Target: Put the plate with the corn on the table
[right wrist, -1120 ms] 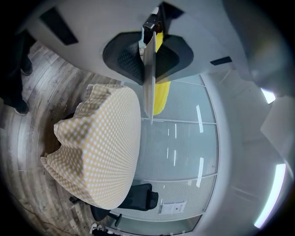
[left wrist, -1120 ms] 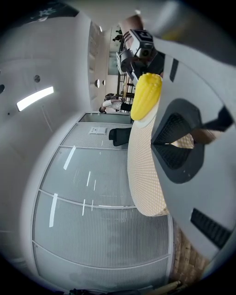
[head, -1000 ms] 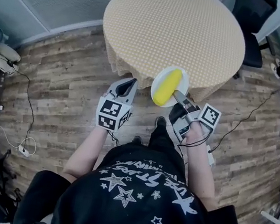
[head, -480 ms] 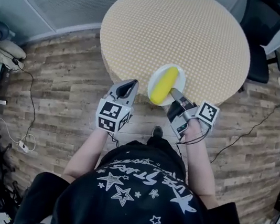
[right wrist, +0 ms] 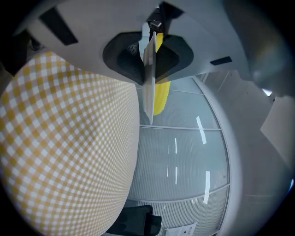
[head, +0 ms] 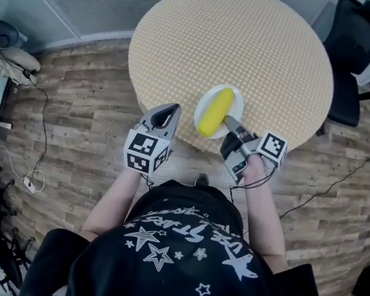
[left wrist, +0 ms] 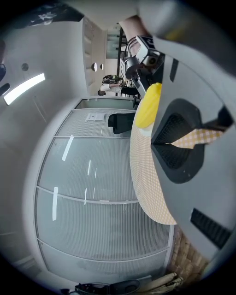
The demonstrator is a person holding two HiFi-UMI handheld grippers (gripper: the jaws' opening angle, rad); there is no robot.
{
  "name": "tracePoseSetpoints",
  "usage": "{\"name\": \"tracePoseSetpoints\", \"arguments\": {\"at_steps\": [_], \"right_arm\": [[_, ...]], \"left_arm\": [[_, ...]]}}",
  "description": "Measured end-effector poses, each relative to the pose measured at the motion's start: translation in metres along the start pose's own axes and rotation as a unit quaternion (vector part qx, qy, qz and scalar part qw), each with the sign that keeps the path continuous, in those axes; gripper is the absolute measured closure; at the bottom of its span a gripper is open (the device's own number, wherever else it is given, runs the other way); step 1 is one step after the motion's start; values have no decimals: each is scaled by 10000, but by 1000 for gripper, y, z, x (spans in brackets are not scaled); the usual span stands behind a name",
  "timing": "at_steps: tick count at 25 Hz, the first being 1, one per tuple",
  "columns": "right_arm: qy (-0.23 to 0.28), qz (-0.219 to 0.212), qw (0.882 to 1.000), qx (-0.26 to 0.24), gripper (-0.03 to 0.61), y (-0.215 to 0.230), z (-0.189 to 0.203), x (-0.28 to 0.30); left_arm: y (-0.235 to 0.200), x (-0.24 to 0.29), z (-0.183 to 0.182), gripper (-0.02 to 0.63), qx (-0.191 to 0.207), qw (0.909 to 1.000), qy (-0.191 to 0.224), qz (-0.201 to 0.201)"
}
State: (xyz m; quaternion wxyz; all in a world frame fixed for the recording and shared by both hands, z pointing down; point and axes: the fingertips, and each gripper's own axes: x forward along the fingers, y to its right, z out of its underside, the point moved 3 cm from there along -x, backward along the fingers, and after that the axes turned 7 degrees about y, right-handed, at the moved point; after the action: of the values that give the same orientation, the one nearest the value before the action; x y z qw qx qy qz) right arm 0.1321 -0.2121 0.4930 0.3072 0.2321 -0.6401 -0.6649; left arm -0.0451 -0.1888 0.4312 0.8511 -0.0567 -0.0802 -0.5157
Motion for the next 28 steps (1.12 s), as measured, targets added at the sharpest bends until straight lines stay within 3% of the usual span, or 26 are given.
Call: {"name": "tracePoseSetpoints", "arguments": {"at_steps": [6,14,28], "right_arm": [[-333,24,9994,-8,531,7,-20,16],[-523,-34,9986,15,531,7,-29,50],[-83,213,9997,-67,531,7,-48,116]], "left_arm": [[-6,11,1,606,-142,9991,30,-410],[-30,19,-2,606,-174,9981,-35,-596],[-110,83,-13,606,-179,9998,-30,-88]]}}
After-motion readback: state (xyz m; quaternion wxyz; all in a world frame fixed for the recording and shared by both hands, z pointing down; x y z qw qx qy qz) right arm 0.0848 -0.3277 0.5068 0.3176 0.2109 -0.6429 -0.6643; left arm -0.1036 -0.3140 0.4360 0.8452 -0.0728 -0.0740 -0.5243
